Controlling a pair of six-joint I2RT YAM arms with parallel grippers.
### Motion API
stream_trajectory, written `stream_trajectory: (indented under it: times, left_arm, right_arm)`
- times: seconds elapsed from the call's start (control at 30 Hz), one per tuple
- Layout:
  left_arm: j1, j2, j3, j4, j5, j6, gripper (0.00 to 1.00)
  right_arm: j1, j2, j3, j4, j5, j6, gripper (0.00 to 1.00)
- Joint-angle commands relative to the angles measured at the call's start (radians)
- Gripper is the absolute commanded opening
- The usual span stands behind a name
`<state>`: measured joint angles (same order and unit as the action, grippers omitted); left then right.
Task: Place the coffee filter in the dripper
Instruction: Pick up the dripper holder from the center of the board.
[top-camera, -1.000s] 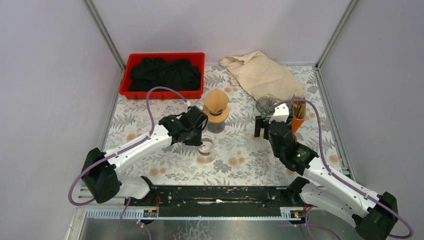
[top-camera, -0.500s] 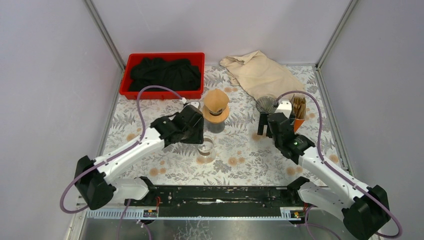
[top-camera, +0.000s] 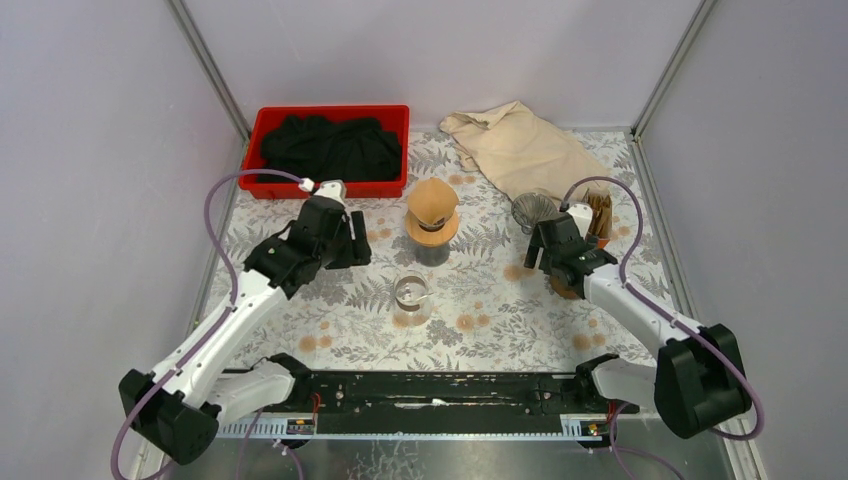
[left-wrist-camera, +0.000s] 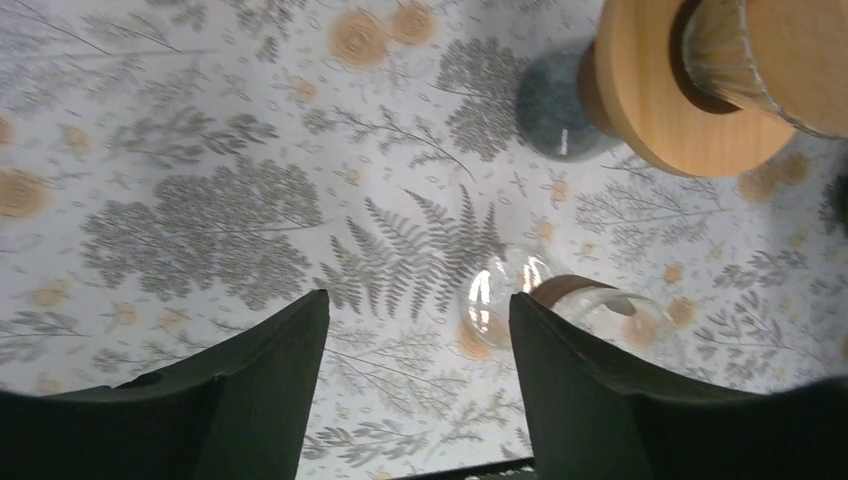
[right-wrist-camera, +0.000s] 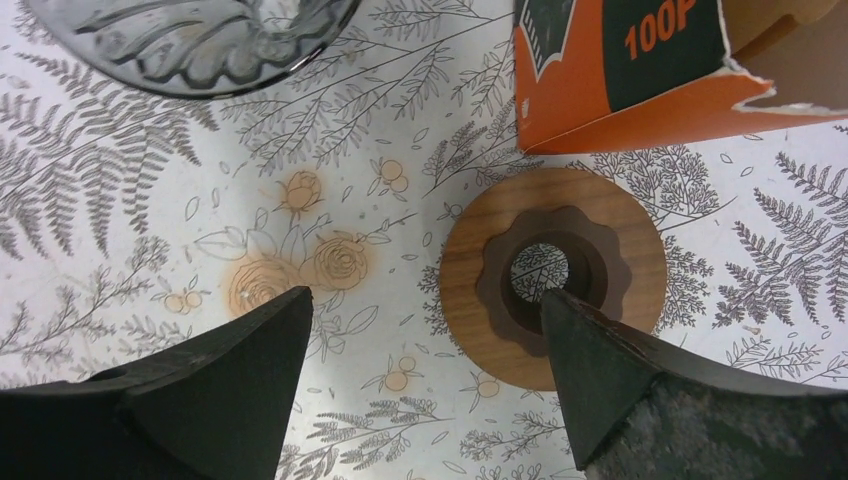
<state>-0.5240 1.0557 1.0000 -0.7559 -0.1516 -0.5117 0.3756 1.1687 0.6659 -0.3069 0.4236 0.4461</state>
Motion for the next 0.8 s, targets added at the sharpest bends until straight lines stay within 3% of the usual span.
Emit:
stream_trajectory:
  times: [0.0,0.3,0.77]
  left_arm:
    - [0.055,-0.056,-0.015,0.079,-0.06,0.113,0.76]
    - [0.102,-0.174,-0.087,0.188,-0.228,0.227,0.88]
    - [0.123,-0.247,-0.171,0.26,-0.207,0.228,0.88]
  right_arm:
    - [-0.033,0.059,0.059,0.011,0.006,0.053,0.9]
    - [-0.077,0.159,0.046,0.023,-0.024,0.11,0.85]
    - [-0.082,0.247,0.031,0.052,-0.057,0.135,0.71]
